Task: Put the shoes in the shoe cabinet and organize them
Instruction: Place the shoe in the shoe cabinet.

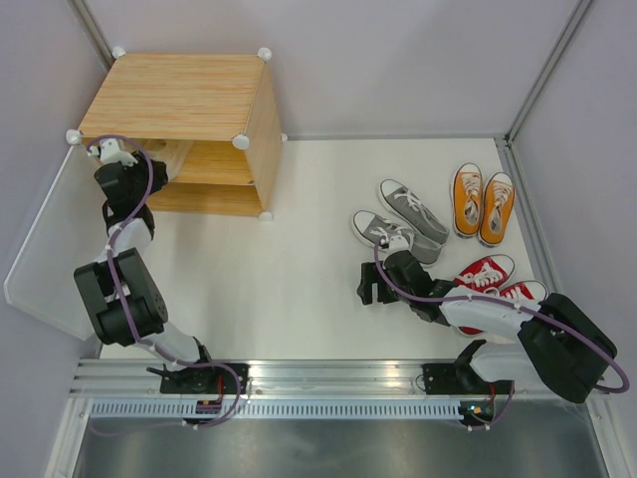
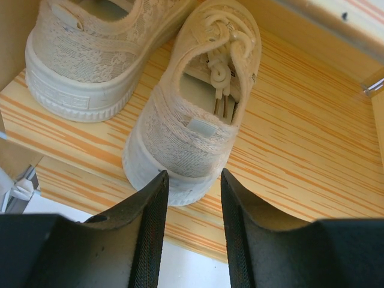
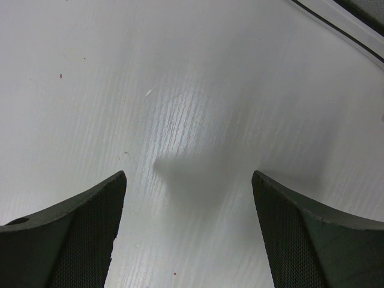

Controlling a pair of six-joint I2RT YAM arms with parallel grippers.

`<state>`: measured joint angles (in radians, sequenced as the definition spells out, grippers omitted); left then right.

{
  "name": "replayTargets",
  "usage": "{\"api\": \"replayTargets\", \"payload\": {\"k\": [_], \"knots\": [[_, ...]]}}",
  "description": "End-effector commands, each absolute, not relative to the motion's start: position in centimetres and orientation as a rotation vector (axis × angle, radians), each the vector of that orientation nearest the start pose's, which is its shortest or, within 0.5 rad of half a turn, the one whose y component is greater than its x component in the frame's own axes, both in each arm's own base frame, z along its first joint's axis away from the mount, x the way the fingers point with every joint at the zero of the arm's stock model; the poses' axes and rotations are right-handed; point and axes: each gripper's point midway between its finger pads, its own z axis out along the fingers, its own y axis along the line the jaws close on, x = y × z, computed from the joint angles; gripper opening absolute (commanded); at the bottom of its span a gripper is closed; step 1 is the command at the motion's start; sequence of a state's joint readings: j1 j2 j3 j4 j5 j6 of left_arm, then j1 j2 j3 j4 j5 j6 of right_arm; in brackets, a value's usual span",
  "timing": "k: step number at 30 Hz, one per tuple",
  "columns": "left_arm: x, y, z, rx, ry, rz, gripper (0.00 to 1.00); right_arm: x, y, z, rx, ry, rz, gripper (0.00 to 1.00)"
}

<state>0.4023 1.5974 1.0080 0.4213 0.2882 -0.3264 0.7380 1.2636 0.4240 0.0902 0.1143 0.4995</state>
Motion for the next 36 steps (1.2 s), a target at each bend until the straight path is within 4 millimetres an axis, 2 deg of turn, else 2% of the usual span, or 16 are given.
{"api": "replayTargets", "payload": {"k": [1, 8, 15, 20, 25, 28, 29, 31, 32, 33, 34, 35, 36], "knots": [[49.2, 13.3, 22.9, -0.400, 1.639, -0.208, 0.45, 23.6, 21.3, 3.5, -0.230, 2.321, 0.488, 0.89], [50.0, 13.9, 23.5, -0.440, 1.613, -0.168, 0.45, 23.6, 21.3, 3.1, -0.234, 2.332, 0.480, 0.89], [50.6, 13.5, 24.1, -0.454, 1.574, -0.165, 0.47, 23.8, 21.2, 3.0, -0.237, 2.336, 0.465, 0.89], [51.6, 13.4, 23.3, -0.462, 1.589, -0.161, 0.47, 23.8, 21.0, 2.7, -0.238, 2.344, 0.447, 0.89], [51.7, 13.2, 23.5, -0.467, 1.585, -0.180, 0.49, 23.9, 21.1, 2.7, -0.238, 2.341, 0.444, 0.89], [50.8, 12.7, 24.0, -0.471, 1.573, -0.195, 0.54, 23.7, 21.1, 2.8, -0.241, 2.342, 0.453, 0.89], [50.2, 12.3, 23.3, -0.476, 1.586, -0.199, 0.56, 23.7, 21.1, 2.8, -0.238, 2.341, 0.453, 0.89], [49.2, 11.8, 24.5, -0.465, 1.562, -0.209, 0.59, 23.7, 21.1, 2.9, -0.237, 2.334, 0.458, 0.89], [48.5, 11.3, 23.8, -0.468, 1.575, -0.220, 0.63, 23.7, 21.1, 2.9, -0.239, 2.333, 0.458, 0.89], [47.8, 11.1, 25.0, -0.467, 1.551, -0.224, 0.65, 23.6, 21.1, 2.9, -0.239, 2.334, 0.459, 0.89], [47.3, 10.9, 25.3, -0.473, 1.544, -0.232, 0.67, 23.7, 21.0, 3.0, -0.233, 2.328, 0.461, 0.89], [46.6, 10.7, 24.7, -0.493, 1.567, -0.240, 0.70, 23.7, 21.0, 3.0, -0.232, 2.328, 0.460, 0.89], [45.6, 10.3, 26.6, -0.483, 1.537, -0.246, 0.71, 23.6, 21.0, 3.0, -0.233, 2.326, 0.460, 0.89]]}}
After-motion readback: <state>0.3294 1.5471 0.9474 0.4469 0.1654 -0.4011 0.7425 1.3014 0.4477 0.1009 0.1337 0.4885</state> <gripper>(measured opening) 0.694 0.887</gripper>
